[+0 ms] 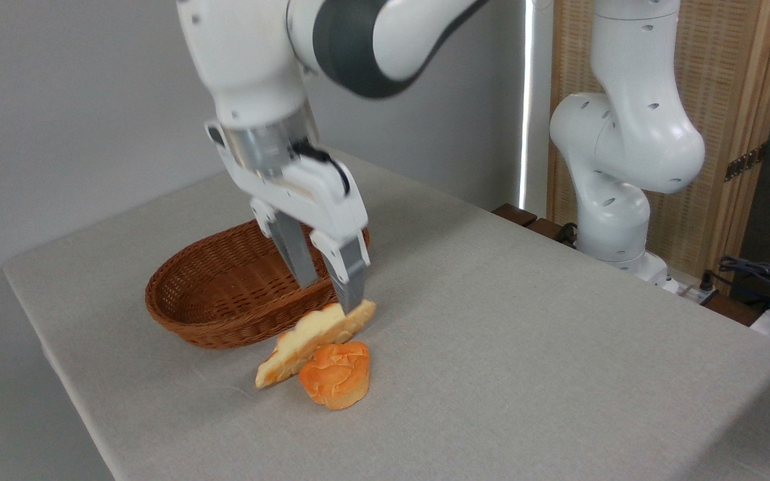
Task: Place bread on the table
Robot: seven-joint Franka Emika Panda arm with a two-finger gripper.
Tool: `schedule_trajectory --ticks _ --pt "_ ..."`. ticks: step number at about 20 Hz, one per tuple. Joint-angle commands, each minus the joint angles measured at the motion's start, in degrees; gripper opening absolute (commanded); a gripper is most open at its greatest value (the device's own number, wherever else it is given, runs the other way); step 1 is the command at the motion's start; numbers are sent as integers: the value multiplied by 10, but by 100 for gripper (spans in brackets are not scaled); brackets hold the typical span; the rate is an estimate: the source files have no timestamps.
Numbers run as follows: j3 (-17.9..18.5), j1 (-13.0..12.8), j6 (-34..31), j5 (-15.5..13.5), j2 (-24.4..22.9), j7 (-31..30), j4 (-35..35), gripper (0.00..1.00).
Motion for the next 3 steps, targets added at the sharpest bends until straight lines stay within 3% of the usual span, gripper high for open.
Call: schedule_trajectory --ticks 1,3 --pt "1 -5 16 2 -24 -1 19 100" --pt "3 -5 54 -7 -34 -1 20 100"
